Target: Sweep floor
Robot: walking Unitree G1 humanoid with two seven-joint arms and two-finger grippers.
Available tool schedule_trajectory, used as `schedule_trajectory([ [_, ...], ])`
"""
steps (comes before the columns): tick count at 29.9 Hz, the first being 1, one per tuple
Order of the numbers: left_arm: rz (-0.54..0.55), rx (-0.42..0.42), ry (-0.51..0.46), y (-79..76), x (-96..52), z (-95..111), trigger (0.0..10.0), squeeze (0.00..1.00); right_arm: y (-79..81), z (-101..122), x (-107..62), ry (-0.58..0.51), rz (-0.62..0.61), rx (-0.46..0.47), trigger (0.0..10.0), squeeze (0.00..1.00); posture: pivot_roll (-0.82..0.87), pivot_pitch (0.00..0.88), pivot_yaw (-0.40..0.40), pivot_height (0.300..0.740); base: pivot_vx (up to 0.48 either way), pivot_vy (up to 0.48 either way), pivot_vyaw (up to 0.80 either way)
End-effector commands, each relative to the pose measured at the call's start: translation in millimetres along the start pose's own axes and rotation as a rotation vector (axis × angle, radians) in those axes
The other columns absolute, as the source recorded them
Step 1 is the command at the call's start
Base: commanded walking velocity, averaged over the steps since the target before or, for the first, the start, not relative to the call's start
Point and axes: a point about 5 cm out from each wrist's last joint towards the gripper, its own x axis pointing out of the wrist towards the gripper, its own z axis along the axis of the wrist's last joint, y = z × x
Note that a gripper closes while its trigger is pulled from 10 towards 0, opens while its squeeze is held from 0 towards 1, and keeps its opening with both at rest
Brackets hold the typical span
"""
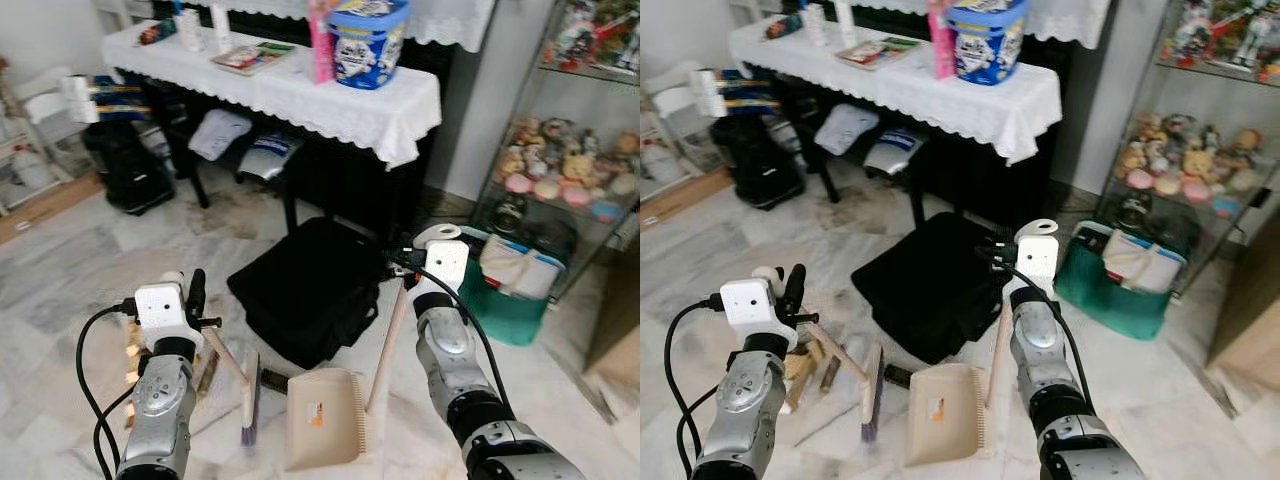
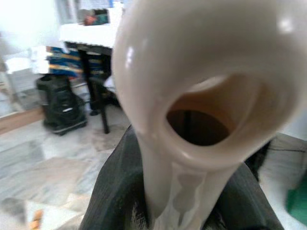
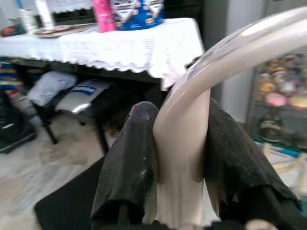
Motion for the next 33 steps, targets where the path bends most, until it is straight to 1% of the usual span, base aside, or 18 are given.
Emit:
schedule_trajectory([
  [1, 0.002, 0.006, -0.042, 1.8, 4.8, 10.2, 10.0, 0.00, 4.9, 11.2, 4.8, -0.052, 0.013, 0.011, 10.0, 0.00, 0.01, 0.034, 0.072, 0.740, 0.000, 0.446, 0.00],
  [5, 0.001, 0.007, -0.044, 1.6, 4.8, 10.4, 10.0, 0.00, 5.7, 12.3, 4.7, -0.062, 0.017, 0.002, 10.0, 0.00, 0.01, 0.033, 0.072, 0.740, 0.000, 0.444, 0.00],
  [10, 0.000, 0.007, -0.043, 1.9, 4.8, 10.6, 10.0, 0.00, 4.6, 11.2, 4.7, -0.052, 0.008, 0.013, 10.0, 0.00, 0.01, 0.033, 0.072, 0.740, 0.000, 0.437, 0.00],
  [12, -0.001, 0.008, -0.045, 1.9, 4.8, 10.8, 10.0, 0.00, 4.7, 10.5, 4.8, -0.045, 0.010, 0.024, 10.0, 0.00, 0.01, 0.032, 0.073, 0.740, 0.000, 0.439, -0.70],
  [16, -0.004, 0.009, -0.047, 2.0, 5.2, 11.2, 10.0, 0.00, 4.6, 10.8, 4.9, -0.047, 0.001, 0.017, 10.0, 0.00, 0.01, 0.032, 0.074, 0.740, 0.000, 0.388, -0.76],
  [20, -0.022, 0.010, -0.044, -0.4, 5.8, 11.1, 10.0, 0.00, 4.7, 11.9, 5.1, -0.056, 0.003, 0.014, 10.0, 0.00, 0.01, 0.032, 0.075, 0.740, 0.000, 0.000, -0.69],
  [28, -0.040, 0.010, -0.057, -3.6, 6.2, 13.7, 10.0, 0.00, 4.6, 12.4, 5.0, -0.062, 0.002, 0.016, 10.0, 0.00, 0.01, 0.031, 0.076, 0.740, 0.000, 0.000, 0.00],
  [33, -0.053, 0.014, -0.046, -4.8, 6.7, 12.8, 10.0, 0.00, 4.4, 12.4, 5.0, -0.062, -0.002, 0.013, 10.0, 0.00, 0.01, 0.031, 0.076, 0.740, 0.000, 0.000, 0.00],
])
